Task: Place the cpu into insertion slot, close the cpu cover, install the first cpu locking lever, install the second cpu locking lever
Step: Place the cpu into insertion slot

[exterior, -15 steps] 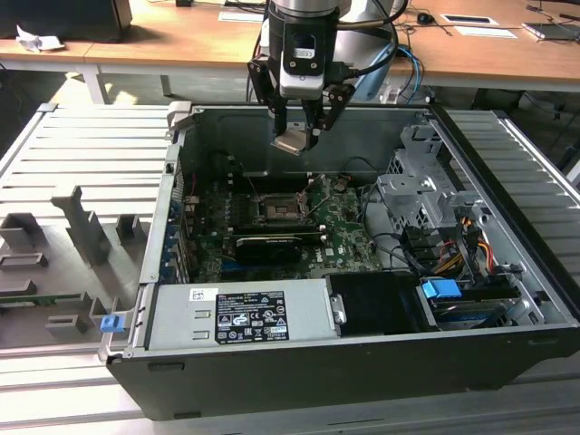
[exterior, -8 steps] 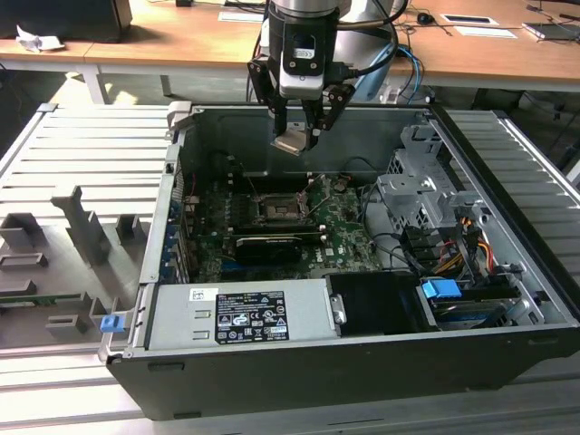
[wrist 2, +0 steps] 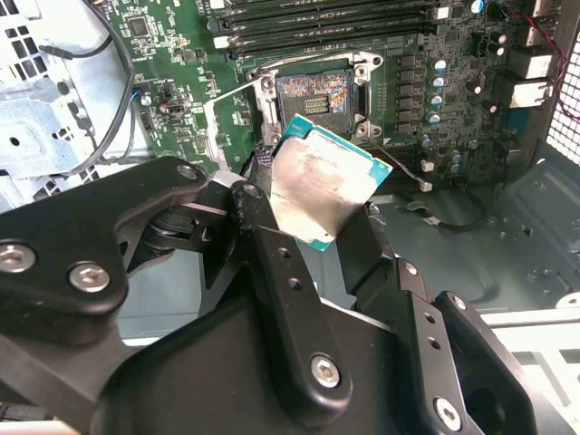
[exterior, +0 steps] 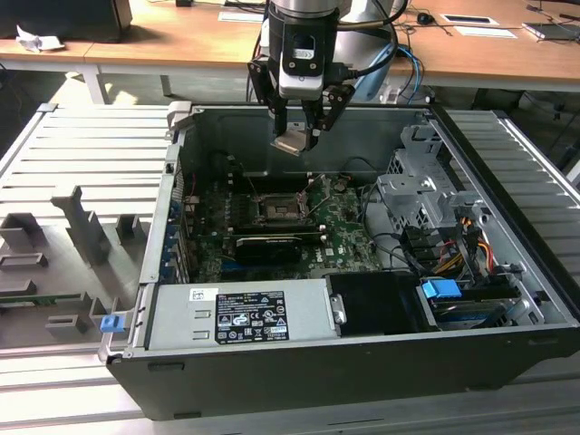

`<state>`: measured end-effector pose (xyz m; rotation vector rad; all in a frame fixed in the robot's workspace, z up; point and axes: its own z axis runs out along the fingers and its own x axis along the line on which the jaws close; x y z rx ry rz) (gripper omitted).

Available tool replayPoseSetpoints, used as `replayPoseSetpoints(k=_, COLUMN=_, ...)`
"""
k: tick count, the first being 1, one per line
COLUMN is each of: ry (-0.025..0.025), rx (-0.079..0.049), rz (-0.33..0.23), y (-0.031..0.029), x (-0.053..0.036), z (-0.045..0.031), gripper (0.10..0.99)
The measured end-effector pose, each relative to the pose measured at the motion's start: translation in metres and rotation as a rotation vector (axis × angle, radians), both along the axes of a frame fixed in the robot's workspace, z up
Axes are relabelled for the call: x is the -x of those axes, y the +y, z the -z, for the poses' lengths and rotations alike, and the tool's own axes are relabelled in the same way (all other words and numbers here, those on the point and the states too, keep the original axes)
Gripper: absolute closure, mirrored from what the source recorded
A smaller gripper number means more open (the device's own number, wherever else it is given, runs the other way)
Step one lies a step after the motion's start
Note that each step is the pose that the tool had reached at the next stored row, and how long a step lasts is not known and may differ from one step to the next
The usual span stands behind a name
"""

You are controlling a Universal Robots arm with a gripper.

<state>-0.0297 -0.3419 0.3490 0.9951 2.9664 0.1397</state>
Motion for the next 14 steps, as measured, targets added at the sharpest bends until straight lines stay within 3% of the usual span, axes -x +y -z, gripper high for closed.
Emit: replayPoseSetpoints(k=14, ry=0.0, rx=0.0, rz=0.007, y=0.0, x=0.0, z=0.0002, gripper=0.557)
